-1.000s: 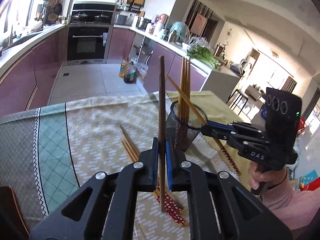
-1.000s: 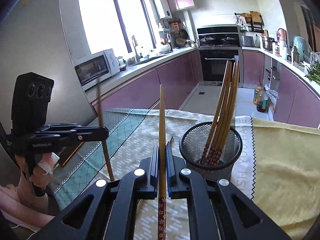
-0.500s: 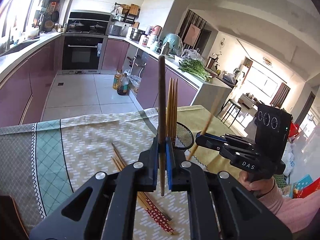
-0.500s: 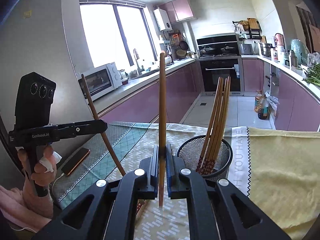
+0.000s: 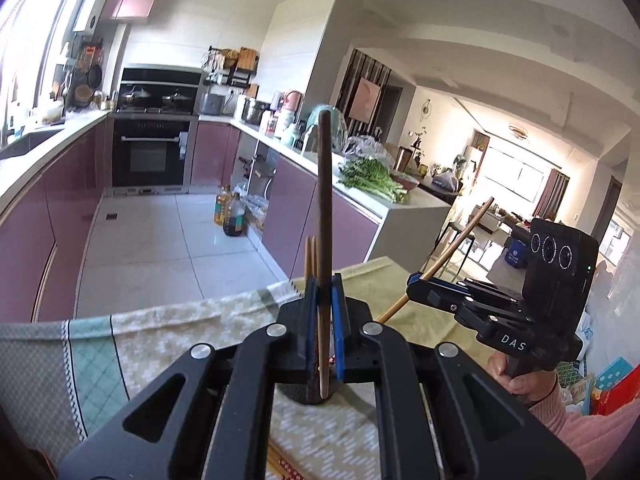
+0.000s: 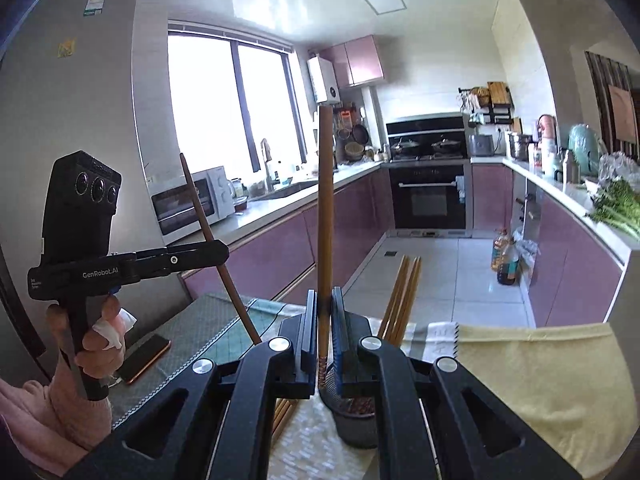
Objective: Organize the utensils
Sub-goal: 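Lift the left gripper's chopstick upright toward the mesh cup while the right gripper carries its own, then lower both chopsticks into the mesh cup and open both grippers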
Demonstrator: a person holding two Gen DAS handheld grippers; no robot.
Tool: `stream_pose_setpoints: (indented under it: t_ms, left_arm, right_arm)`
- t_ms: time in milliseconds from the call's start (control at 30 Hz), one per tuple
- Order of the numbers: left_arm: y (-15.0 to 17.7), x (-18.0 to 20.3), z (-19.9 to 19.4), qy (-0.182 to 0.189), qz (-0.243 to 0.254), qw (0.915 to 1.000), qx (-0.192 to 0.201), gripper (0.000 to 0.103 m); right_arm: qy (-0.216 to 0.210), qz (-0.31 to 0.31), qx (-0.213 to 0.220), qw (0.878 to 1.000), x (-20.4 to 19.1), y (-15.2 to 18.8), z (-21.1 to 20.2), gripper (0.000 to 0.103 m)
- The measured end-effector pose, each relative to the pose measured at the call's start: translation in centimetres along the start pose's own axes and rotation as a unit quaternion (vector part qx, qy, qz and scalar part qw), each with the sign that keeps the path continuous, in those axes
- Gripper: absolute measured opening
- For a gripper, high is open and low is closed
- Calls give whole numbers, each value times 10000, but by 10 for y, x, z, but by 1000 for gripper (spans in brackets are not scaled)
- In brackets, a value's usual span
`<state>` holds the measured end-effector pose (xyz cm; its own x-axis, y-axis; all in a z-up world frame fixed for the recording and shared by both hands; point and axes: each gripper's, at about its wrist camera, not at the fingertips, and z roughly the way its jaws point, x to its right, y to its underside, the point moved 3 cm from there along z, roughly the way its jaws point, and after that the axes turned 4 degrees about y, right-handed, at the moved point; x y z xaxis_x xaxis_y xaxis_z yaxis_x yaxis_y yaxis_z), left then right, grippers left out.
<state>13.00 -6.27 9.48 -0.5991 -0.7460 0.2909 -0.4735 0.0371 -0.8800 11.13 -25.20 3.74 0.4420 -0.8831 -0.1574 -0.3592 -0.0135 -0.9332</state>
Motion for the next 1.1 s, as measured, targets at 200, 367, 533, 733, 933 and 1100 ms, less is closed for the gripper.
stream_pose_setpoints:
  t_ms: [200,367,533,733,933,1100]
  left_arm:
    - [-14,9,25,-44,195,9998,-37,7]
    - [-3,3,57,-220,265,9985,-418,8]
    - [10,-8,80,-278,247,9964,-761,8]
    - [23,-17,97,-288,214,9938,-1053,8]
    - [38,-23,103,-253,109,9929,-1157,8]
    - [52,-28,99,-276,55,9926,-1181,9]
  right_arm:
    - [208,-54,-92,9997,14,-3,10,5]
    - [244,-27,-550,9982,20,12,31,5]
    - [190,-9,-974,9951,20,28,50,5]
    - [99,44,-1278,9917,16,36,64,6]
    - [336,197,-1466,9884,23,43,79,9]
    - [379,280,-1489,9877,29,47,85,10]
